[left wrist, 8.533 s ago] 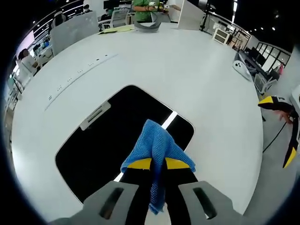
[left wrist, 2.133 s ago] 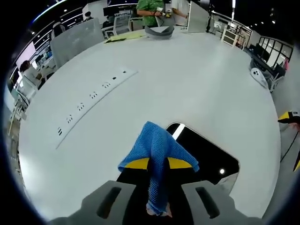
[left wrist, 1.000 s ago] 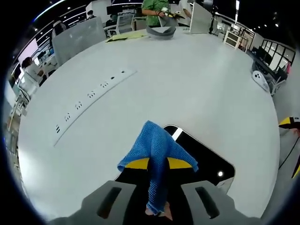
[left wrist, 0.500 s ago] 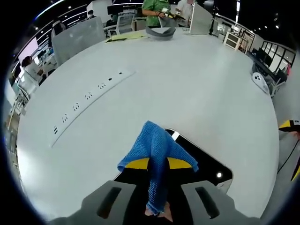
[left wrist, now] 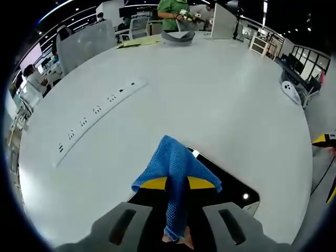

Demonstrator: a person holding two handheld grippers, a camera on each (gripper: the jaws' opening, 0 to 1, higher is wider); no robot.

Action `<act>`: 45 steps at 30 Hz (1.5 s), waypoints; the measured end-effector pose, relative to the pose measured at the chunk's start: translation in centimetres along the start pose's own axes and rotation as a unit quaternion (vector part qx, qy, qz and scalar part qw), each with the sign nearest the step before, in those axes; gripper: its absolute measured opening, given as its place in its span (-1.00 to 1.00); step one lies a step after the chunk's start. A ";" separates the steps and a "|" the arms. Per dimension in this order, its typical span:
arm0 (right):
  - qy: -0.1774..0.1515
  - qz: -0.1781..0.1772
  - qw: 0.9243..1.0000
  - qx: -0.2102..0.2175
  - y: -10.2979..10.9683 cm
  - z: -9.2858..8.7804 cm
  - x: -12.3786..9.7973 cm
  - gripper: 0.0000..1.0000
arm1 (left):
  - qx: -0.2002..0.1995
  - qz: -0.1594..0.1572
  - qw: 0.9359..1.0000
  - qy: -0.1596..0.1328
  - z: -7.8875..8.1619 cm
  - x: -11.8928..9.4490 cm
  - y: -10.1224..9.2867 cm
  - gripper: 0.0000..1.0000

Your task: Wipe the mirror surface with the cleaning cloth until all visible marks leave the cleaned area.

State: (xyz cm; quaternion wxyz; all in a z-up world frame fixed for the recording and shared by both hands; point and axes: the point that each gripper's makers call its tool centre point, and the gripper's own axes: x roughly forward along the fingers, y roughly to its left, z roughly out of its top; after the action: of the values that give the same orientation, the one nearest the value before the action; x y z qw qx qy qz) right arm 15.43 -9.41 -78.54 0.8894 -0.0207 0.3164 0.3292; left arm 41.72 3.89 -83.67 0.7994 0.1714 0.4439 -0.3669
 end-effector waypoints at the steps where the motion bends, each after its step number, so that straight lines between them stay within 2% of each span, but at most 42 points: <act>1: 0.000 0.000 1.000 -0.001 0.0 0.0 0.0 0.99 | 0.000 0.000 1.000 0.000 0.0 0.0 0.0 -0.78; 22: 0.000 0.007 1.000 -0.006 0.2 0.5 0.5 0.99 | 0.009 -0.007 1.000 0.007 -0.7 -0.4 -1.1 -0.79; 45: -0.002 0.013 1.000 -0.006 0.8 0.2 0.4 0.99 | -0.002 -0.008 1.000 0.006 -1.6 -0.9 -2.3 -0.79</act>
State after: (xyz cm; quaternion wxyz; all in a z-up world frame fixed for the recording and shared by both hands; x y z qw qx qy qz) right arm 15.33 -8.53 -78.48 0.8855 -0.0209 0.3132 0.3426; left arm 38.77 3.65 -83.69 0.7942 0.1687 0.4506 -0.3711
